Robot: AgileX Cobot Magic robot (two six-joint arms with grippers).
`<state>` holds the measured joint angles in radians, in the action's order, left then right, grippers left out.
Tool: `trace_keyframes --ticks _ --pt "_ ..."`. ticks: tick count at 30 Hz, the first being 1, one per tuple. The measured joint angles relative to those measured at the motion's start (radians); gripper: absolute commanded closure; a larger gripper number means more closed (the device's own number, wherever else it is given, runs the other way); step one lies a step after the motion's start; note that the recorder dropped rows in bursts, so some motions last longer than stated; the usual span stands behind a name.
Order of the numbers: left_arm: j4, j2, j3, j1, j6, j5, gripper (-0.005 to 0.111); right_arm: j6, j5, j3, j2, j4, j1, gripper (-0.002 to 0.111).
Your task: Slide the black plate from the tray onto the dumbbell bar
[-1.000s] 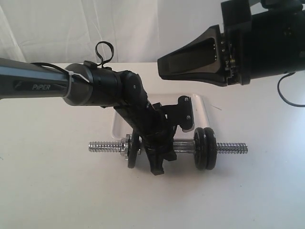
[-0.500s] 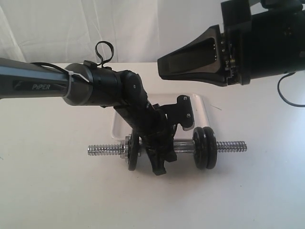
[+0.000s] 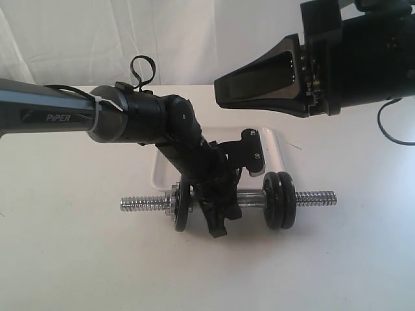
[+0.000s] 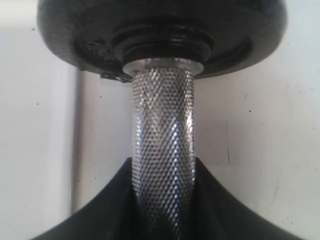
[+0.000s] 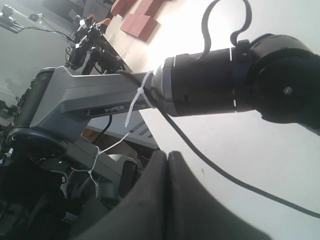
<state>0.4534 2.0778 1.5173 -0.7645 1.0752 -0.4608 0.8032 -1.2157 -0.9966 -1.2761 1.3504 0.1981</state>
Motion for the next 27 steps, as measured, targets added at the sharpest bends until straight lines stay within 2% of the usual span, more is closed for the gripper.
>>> trace_keyframes --ticks 3,8,11,27 --pt "-0.002 0.000 0.000 0.000 0.000 0.000 0.102 0.000 0.000 0.000 0.000 0.000 0.000 0.108" --pt "-0.014 0.002 0.004 0.000 0.000 -0.008 0.081 0.000 0.000 0.000 0.000 0.000 0.000 0.108" --pt "-0.017 0.002 0.004 0.000 0.000 -0.013 0.073 0.000 0.000 0.000 0.000 0.000 0.000 0.108" --pt "-0.023 0.000 0.012 0.000 0.000 -0.020 0.070 0.000 0.000 0.000 0.000 0.000 0.000 0.108"
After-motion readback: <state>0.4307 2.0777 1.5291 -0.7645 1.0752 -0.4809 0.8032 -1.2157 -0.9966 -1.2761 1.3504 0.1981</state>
